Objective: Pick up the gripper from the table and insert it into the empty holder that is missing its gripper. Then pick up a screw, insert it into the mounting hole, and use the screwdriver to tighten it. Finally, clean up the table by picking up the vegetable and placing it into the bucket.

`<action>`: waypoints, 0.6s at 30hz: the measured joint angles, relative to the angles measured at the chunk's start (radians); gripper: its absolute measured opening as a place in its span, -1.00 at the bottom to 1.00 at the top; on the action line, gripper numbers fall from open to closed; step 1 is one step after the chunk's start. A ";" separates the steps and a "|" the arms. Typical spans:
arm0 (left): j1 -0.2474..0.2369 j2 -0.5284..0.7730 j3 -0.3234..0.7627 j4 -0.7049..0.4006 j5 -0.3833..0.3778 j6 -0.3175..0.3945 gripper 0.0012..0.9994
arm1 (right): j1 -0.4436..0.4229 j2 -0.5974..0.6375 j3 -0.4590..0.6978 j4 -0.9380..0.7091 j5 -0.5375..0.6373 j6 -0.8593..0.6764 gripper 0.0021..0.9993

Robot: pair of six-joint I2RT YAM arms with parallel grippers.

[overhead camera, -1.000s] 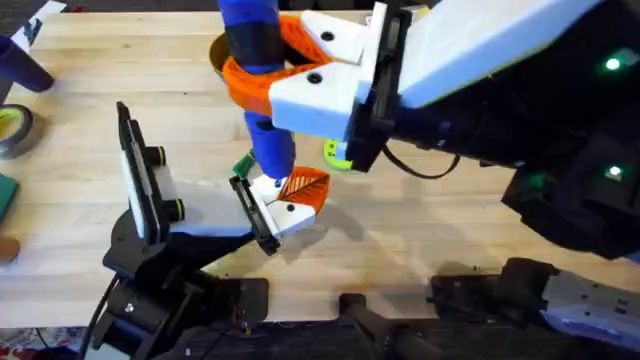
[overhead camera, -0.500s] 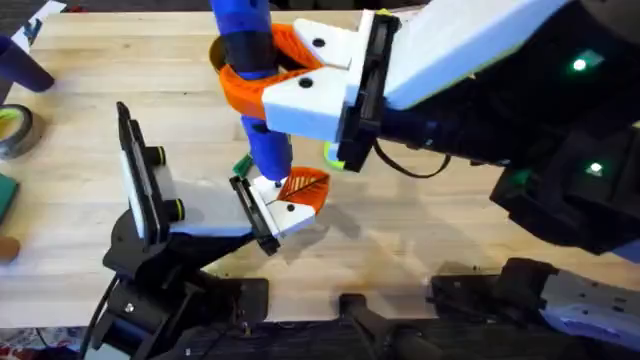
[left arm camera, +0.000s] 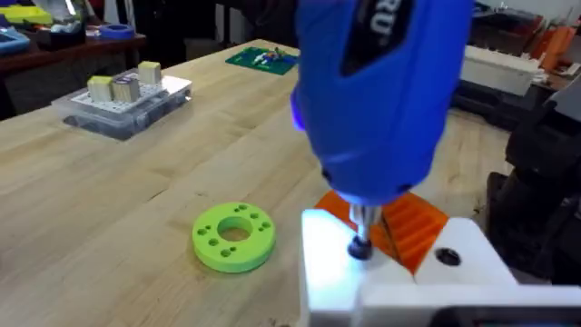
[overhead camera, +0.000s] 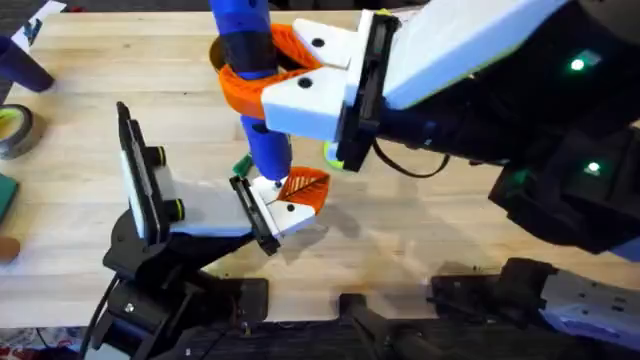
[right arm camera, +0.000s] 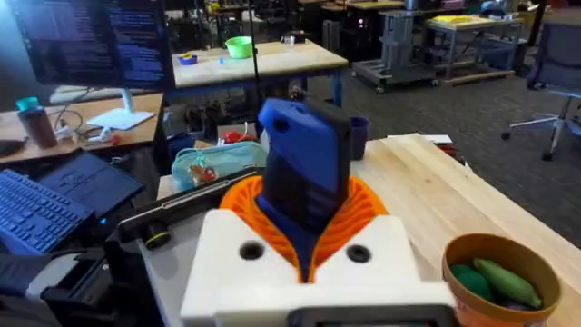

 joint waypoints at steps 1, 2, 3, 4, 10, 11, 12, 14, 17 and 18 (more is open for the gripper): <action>0.000 0.000 0.000 0.000 0.000 0.000 -0.98 | 0.000 0.003 0.000 0.003 0.000 0.000 -0.95; 0.000 0.000 0.000 0.000 0.000 0.000 -0.98 | 0.000 0.007 0.000 0.003 0.000 0.000 -0.95; 0.000 0.000 0.000 0.000 0.000 0.000 -0.98 | 0.000 0.011 0.000 0.004 0.000 0.000 -0.95; 0.000 0.000 0.000 0.000 0.000 0.000 -0.98 | 0.000 0.015 0.000 0.006 0.001 0.000 -0.95; 0.000 0.000 0.000 0.000 0.000 -0.003 -0.98 | 0.000 0.016 0.000 0.007 0.000 0.000 -0.95; 0.000 0.000 0.000 0.000 0.000 -0.003 -0.98 | 0.000 0.017 0.000 0.007 0.000 0.000 -0.95; 0.000 0.000 0.000 0.000 0.000 -0.003 -0.98 | 0.000 0.017 0.000 0.007 0.000 0.000 -0.95; 0.000 0.000 0.000 0.000 0.000 -0.004 -0.98 | 0.000 0.017 0.000 0.007 0.000 0.000 -0.95; 0.000 0.000 0.000 0.000 0.000 -0.004 -0.98 | 0.000 0.016 0.000 0.007 0.000 0.000 -0.95; 0.000 0.000 0.000 0.000 0.000 -0.004 -0.98 | 0.000 0.016 0.000 0.006 0.000 0.000 -0.95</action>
